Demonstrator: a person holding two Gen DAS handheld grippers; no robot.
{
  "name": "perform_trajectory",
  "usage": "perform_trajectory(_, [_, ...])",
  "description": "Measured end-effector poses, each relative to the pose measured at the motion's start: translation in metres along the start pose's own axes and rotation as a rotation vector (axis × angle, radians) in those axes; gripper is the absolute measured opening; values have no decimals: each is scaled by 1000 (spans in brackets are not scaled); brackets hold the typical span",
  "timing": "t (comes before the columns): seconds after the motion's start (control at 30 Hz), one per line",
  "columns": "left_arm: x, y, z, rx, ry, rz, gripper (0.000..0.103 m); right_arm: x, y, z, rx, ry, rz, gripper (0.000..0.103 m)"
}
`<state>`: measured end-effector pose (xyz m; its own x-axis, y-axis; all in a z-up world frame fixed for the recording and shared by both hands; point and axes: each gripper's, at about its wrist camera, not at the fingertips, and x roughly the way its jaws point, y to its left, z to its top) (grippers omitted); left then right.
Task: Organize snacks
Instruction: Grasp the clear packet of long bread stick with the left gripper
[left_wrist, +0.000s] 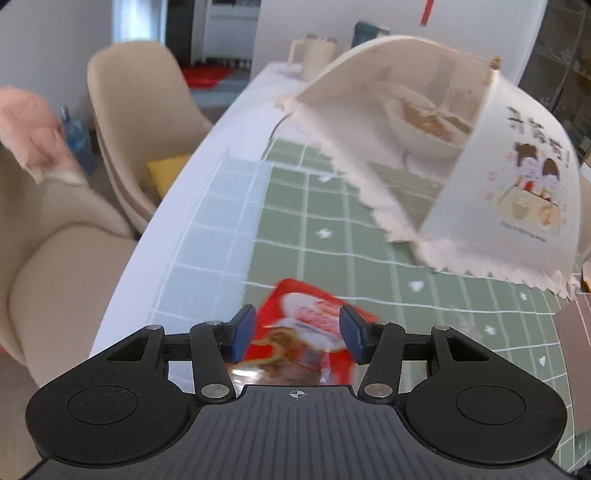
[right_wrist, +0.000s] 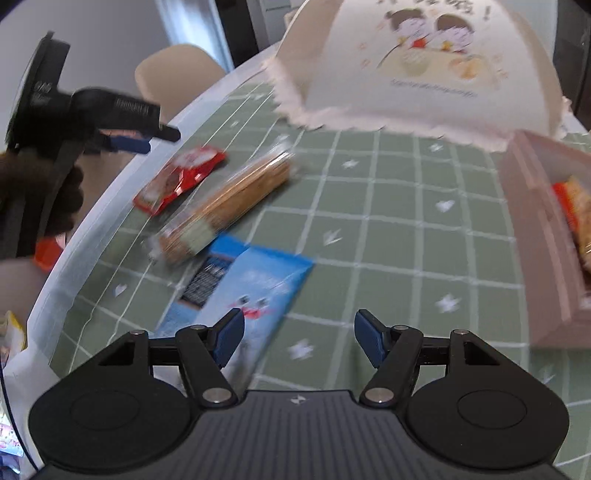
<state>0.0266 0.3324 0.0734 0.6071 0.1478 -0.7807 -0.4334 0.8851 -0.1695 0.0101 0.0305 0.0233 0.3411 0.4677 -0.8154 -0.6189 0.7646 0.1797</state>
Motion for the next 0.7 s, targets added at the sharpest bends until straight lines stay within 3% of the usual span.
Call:
perform_trajectory(0.07, [13,8,0,26,45,-14,55,4,10,-4,1,20,4,67])
perform_trajectory(0.13, [14,5,-3,33,38,-38,55,10,19,-6,17,36,5,67])
perform_trajectory(0.27, [-9,-25,-3,51,18,-285,55,20,31,-3,73,36,33,71])
perform_trajectory(0.33, [-12,-45,-3,126,42,-334,56,27,41,1,64,28,14,76])
perform_trajectory(0.47, [-9,-61,-6,206,47,-269,56,28,50,-2,27,16,-34,77])
perform_trajectory(0.6, [3,-19,2,107,-26,-124,55,13,26,-16,94,19,-86,77])
perform_trajectory(0.7, [25,18,4,38,13,-35,55,-3,1,-30,170,14,-135,77])
